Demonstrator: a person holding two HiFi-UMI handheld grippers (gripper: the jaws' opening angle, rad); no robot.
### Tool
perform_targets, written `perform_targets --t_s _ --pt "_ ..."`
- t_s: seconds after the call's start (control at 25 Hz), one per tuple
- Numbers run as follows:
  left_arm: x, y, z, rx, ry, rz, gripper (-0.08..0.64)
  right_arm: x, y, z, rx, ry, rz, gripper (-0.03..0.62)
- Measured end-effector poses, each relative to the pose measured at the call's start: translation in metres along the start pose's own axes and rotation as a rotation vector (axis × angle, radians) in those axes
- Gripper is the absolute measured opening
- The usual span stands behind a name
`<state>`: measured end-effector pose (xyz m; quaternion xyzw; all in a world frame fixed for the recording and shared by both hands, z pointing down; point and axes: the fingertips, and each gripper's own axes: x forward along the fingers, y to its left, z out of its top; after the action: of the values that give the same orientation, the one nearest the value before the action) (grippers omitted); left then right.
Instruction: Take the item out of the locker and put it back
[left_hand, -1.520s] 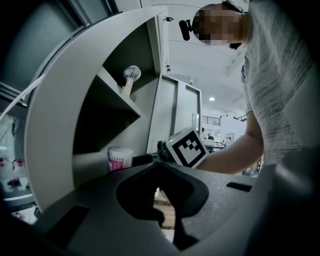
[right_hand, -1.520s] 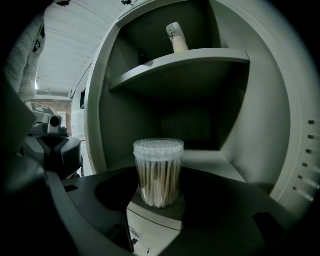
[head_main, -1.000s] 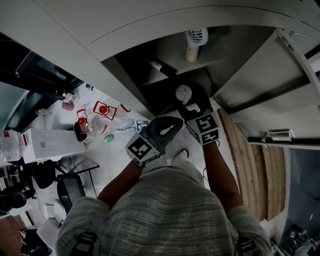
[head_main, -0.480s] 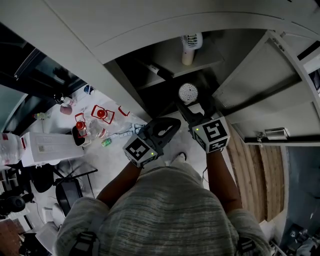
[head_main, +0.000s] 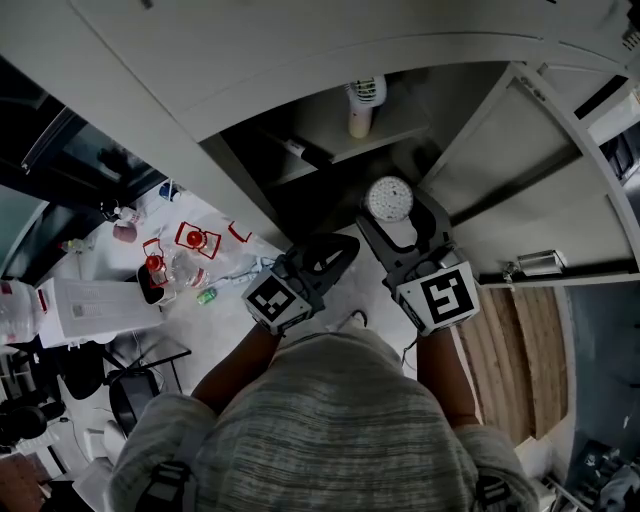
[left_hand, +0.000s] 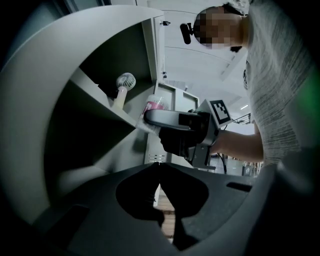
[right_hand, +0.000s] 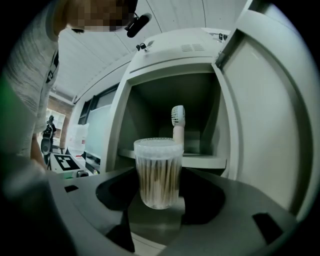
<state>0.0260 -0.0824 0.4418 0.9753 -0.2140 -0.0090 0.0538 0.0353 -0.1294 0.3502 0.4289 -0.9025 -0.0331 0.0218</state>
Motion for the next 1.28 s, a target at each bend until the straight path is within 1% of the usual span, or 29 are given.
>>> perform_targets --t_s 0.28,0.52,0.72,1.0,1.28 --pt "0.010 -0.005 0.013 0.022 -0.020 -0.039 0.008 -0.020 -0.004 0.020 -0.009 -0.036 -0.046 0.273" --pt "0.017 -0.009 0.019 0.024 -0.027 -0.061 0.008 -0.026 -0.007 0.026 -0.020 -0.043 -0.067 0.273" --pt "0.019 -0.009 0.021 0.032 -0.035 -0.069 0.008 -0.025 -0.008 0.026 -0.014 -0.047 -0.067 0.273" --pt "0.016 -0.009 0.019 0.030 -0.022 -0.071 0.008 -0.021 -0.006 0.027 -0.016 -0.049 -0.054 0.273" --pt "0.013 -0.010 0.016 0.025 -0.014 -0.068 0.008 -0.011 -0.005 0.006 -0.021 0.005 -0.037 0.273"
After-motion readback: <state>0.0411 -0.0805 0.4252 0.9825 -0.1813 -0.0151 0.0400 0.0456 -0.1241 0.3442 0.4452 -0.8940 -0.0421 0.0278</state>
